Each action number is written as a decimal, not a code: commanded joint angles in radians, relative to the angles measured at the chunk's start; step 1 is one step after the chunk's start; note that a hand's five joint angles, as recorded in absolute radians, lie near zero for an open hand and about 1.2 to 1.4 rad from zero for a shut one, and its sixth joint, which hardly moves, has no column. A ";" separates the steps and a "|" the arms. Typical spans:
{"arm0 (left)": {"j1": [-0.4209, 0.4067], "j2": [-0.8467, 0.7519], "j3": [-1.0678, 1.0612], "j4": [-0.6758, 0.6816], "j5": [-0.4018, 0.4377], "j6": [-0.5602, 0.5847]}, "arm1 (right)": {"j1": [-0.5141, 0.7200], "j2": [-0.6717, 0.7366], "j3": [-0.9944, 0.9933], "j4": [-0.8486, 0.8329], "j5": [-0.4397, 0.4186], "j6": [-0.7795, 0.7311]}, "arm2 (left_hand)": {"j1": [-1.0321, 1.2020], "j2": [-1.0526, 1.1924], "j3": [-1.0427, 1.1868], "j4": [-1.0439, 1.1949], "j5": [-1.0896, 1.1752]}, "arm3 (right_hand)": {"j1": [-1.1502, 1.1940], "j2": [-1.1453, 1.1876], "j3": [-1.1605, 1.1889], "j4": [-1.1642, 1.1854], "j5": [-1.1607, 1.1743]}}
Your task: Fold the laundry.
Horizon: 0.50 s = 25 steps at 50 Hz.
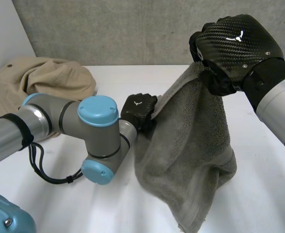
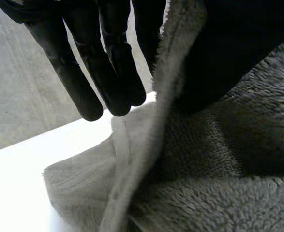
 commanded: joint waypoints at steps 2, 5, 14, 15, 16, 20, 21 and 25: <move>0.049 0.081 -0.023 -0.012 -0.116 0.012 | -0.011 0.011 0.021 0.041 0.001 -0.011 | 0.265 0.243 0.249 0.240 0.267 | 0.272 0.210 0.201 0.197 0.239; 0.076 0.202 -0.106 -0.021 -0.135 0.021 | -0.024 0.014 0.019 0.081 -0.002 -0.012 | 0.265 0.243 0.249 0.240 0.267 | 0.272 0.210 0.201 0.197 0.239; 0.104 0.563 -0.364 -0.043 -0.046 0.192 | -0.105 0.123 0.005 0.092 -0.011 -0.068 | 0.265 0.243 0.249 0.240 0.267 | 0.272 0.210 0.201 0.197 0.239; 0.104 0.584 -0.382 -0.046 -0.031 0.212 | -0.105 0.138 0.002 0.092 -0.011 -0.071 | 0.265 0.243 0.249 0.240 0.267 | 0.272 0.210 0.201 0.197 0.239; 0.106 0.601 -0.402 -0.047 -0.015 0.232 | -0.100 0.161 0.002 0.092 -0.010 -0.071 | 0.265 0.243 0.249 0.240 0.267 | 0.272 0.210 0.201 0.197 0.239; 0.106 0.618 -0.470 -0.055 0.031 0.299 | -0.094 0.219 0.005 0.089 -0.011 -0.060 | 0.265 0.243 0.249 0.240 0.267 | 0.272 0.210 0.201 0.197 0.239; 0.110 0.609 -0.486 -0.059 0.034 0.314 | -0.094 0.235 0.008 0.086 -0.011 -0.054 | 0.265 0.243 0.249 0.240 0.267 | 0.272 0.210 0.201 0.197 0.239; 0.124 0.568 -0.500 -0.078 0.028 0.331 | -0.085 0.325 0.036 0.084 -0.016 -0.035 | 0.265 0.243 0.249 0.240 0.267 | 0.272 0.210 0.201 0.197 0.239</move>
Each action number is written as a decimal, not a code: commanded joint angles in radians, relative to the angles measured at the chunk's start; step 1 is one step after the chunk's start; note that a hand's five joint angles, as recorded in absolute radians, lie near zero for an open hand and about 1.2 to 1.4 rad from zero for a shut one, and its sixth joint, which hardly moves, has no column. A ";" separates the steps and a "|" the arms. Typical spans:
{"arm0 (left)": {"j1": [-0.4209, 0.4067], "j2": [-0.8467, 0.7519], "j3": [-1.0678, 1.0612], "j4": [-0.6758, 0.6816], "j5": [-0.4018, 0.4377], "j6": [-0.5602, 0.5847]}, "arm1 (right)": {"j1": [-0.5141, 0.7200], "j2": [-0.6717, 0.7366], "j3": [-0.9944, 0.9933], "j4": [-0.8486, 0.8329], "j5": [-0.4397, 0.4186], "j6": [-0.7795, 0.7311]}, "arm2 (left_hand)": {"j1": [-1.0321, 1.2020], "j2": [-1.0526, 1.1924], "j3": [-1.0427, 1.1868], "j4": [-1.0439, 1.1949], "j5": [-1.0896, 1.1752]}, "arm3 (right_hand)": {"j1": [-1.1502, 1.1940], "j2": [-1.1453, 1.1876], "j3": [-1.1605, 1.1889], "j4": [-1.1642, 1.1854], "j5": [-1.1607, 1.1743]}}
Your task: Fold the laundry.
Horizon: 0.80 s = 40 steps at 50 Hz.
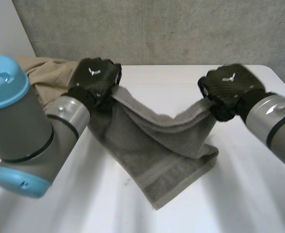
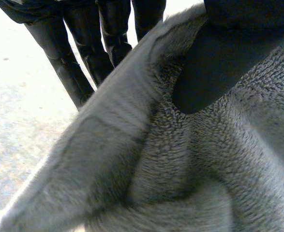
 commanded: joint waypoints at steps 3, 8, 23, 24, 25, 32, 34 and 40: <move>0.029 -0.076 -0.054 -0.032 0.016 0.059 | 0.069 0.177 0.073 0.001 -0.031 0.039 | 0.264 0.201 0.208 0.199 0.260 | 0.272 0.210 0.201 0.197 0.231; 0.045 -0.078 -0.069 -0.045 0.011 0.050 | 0.108 0.179 0.080 -0.007 -0.050 0.045 | 0.264 0.201 0.208 0.199 0.260 | -0.661 -0.722 -0.732 -0.736 -0.702; 0.032 0.080 -0.074 -0.155 0.016 0.030 | -0.250 0.222 -0.066 0.065 -0.292 -0.078 | 0.264 0.201 0.208 0.199 0.260 | -0.928 -0.989 -0.999 -1.003 -0.969; 0.031 0.088 -0.072 -0.160 0.016 0.025 | -0.253 0.243 -0.071 0.066 -0.310 -0.093 | 0.264 0.201 0.208 0.199 0.260 | -0.928 -0.989 -0.999 -1.003 -0.969; 0.031 0.102 -0.071 -0.166 0.016 0.010 | -0.257 0.281 -0.078 0.067 -0.343 -0.128 | 0.264 0.201 0.208 0.199 0.260 | -0.928 -0.989 -0.999 -1.003 -0.969; 0.009 0.155 -0.058 -0.170 0.016 -0.033 | -0.248 0.389 -0.103 0.058 -0.442 -0.217 | 0.264 0.201 0.208 0.199 0.260 | -0.905 -0.966 -0.975 -0.979 -0.945; 0.008 0.169 -0.058 -0.170 0.016 -0.035 | -0.239 0.441 -0.126 0.046 -0.473 -0.219 | 0.264 0.201 0.208 0.199 0.260 | -0.890 -0.951 -0.961 -0.965 -0.931; 0.006 0.182 -0.057 -0.172 0.017 -0.036 | -0.202 0.544 -0.167 0.012 -0.515 -0.217 | 0.264 0.201 0.208 0.199 0.260 | -0.817 -0.878 -0.887 -0.891 -0.858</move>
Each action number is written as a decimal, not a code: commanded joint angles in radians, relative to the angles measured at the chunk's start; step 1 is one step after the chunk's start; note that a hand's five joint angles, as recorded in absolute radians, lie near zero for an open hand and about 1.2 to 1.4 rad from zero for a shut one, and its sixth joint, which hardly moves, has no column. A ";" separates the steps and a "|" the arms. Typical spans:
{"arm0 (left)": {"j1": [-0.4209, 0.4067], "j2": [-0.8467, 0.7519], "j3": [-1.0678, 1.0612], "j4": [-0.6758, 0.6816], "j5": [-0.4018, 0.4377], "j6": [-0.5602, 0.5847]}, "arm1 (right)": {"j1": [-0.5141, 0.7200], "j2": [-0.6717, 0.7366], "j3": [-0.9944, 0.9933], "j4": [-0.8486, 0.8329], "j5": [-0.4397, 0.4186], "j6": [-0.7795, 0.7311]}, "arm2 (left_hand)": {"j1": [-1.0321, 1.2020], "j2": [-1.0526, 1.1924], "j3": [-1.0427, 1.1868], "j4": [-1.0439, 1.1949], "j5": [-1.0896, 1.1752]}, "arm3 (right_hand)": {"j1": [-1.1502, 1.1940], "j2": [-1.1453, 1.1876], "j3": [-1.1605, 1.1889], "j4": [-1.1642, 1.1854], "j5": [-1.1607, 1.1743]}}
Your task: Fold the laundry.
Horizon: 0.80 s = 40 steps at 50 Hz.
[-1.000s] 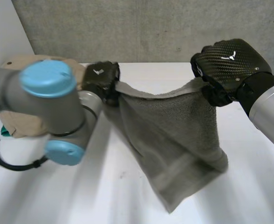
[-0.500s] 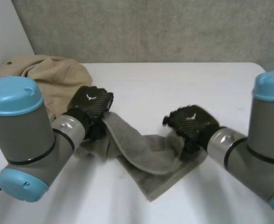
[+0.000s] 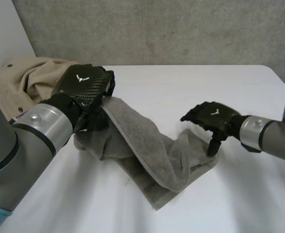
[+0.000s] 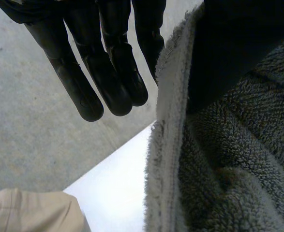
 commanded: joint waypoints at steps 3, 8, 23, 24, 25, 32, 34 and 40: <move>-0.004 0.016 0.003 0.003 0.000 -0.002 | 0.079 0.138 -0.055 -0.049 -0.040 0.000 | 0.264 0.200 0.207 0.199 0.260 | 0.210 0.227 0.210 0.237 0.238; -0.002 0.014 0.001 0.003 -0.002 0.001 | 0.090 0.136 -0.085 -0.071 -0.029 0.008 | 0.264 0.200 0.207 0.199 0.260 | 1.140 1.158 1.141 1.168 1.168; 0.122 0.057 -0.011 -0.082 0.003 0.007 | -0.140 -0.173 -0.054 -0.014 0.101 0.060 | 0.227 0.163 0.169 0.162 0.222 | 1.140 1.158 1.141 1.168 1.168; 0.125 0.063 -0.011 -0.098 0.003 0.004 | -0.143 -0.181 -0.054 -0.008 0.123 0.049 | 0.189 0.125 0.131 0.124 0.184 | 1.140 1.158 1.141 1.168 1.168; 0.128 0.066 -0.011 -0.108 0.004 0.003 | -0.148 -0.193 -0.054 0.001 0.147 0.035 | 0.165 0.101 0.108 0.100 0.161 | 1.140 1.158 1.141 1.168 1.168; 0.145 0.077 -0.043 -0.181 0.011 0.003 | -0.143 -0.313 -0.016 0.092 0.359 -0.112 | 0.018 -0.046 -0.039 -0.047 0.014 | 1.140 1.158 1.141 1.168 1.168; 0.149 0.066 -0.056 -0.191 0.014 0.004 | -0.134 -0.321 0.012 0.106 0.384 -0.120 | 0.015 -0.049 -0.042 -0.050 0.011 | 1.140 1.158 1.141 1.168 1.168; 0.160 -0.053 -0.071 -0.183 0.012 0.007 | -0.064 -0.309 0.079 0.095 0.384 -0.115 | -0.043 -0.107 -0.101 -0.109 -0.048 | 1.140 1.158 1.141 1.168 1.168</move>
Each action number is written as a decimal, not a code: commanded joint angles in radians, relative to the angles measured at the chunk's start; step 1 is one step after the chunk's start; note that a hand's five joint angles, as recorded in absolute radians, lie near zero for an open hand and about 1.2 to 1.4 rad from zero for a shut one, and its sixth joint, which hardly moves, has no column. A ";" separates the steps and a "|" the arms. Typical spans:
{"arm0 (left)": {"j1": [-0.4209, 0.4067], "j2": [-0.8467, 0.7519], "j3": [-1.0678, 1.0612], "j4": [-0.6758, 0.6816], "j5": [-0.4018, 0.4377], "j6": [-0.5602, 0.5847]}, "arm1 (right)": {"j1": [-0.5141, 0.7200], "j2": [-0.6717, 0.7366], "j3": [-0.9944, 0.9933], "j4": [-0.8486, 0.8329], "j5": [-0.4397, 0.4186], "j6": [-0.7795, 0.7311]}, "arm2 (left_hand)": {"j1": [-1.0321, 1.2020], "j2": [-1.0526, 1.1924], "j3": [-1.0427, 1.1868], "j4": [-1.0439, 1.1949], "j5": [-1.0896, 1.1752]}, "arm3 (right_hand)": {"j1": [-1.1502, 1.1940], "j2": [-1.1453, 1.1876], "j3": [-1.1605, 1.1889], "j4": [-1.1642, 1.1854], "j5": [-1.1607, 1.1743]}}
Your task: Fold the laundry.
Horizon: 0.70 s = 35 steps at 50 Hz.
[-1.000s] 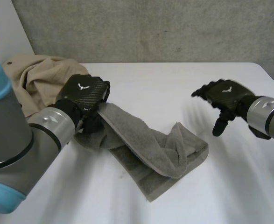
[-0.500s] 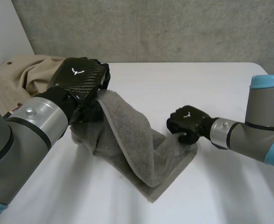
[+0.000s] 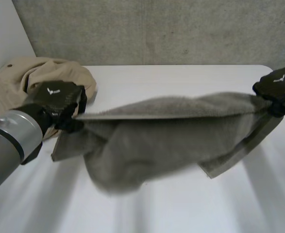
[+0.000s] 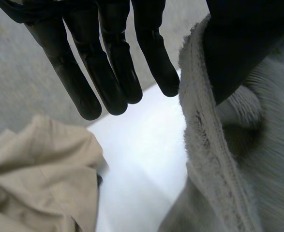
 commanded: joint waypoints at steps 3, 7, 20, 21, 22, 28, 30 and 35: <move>0.010 -0.206 -0.001 0.006 0.000 0.005 | 0.080 0.053 0.079 -0.022 0.013 -0.001 | 0.084 0.078 0.075 0.077 0.076 | 0.286 0.215 0.201 0.200 0.251; 0.009 -0.275 0.000 0.032 0.000 0.006 | 0.080 0.099 0.093 -0.046 0.013 0.004 | 0.307 0.301 0.297 0.300 0.299 | 0.286 0.215 0.201 0.200 0.251; 0.007 -0.527 0.400 0.323 -0.049 0.218 | 0.094 0.257 -0.167 -0.388 0.112 0.000 | 0.407 0.401 0.397 0.400 0.399 | 0.286 0.215 0.201 0.200 0.251; -0.008 -0.536 0.515 0.367 -0.071 0.271 | 0.098 0.263 -0.201 -0.446 0.126 0.002 | 0.407 0.401 0.397 0.400 0.399 | 0.286 0.215 0.201 0.200 0.251; -0.010 -0.533 0.572 0.395 -0.081 0.297 | 0.103 0.265 -0.229 -0.505 0.137 0.002 | 0.407 0.401 0.397 0.400 0.399 | 0.286 0.215 0.201 0.200 0.251; -0.013 -0.535 0.887 0.629 -0.106 0.359 | 0.124 0.213 -0.300 -0.950 0.171 0.004 | 0.407 0.401 0.397 0.400 0.399 | 0.286 0.215 0.201 0.200 0.251; -0.014 -0.535 0.896 0.659 -0.103 0.353 | 0.127 0.190 -0.295 -0.982 0.172 0.002 | 0.407 0.401 0.397 0.400 0.399 | 0.286 0.215 0.201 0.200 0.251; -0.013 -0.533 0.886 0.667 -0.109 0.336 | 0.135 0.173 -0.293 -0.952 0.174 0.013 | 0.407 0.401 0.397 0.400 0.399 | 0.286 0.215 0.201 0.200 0.251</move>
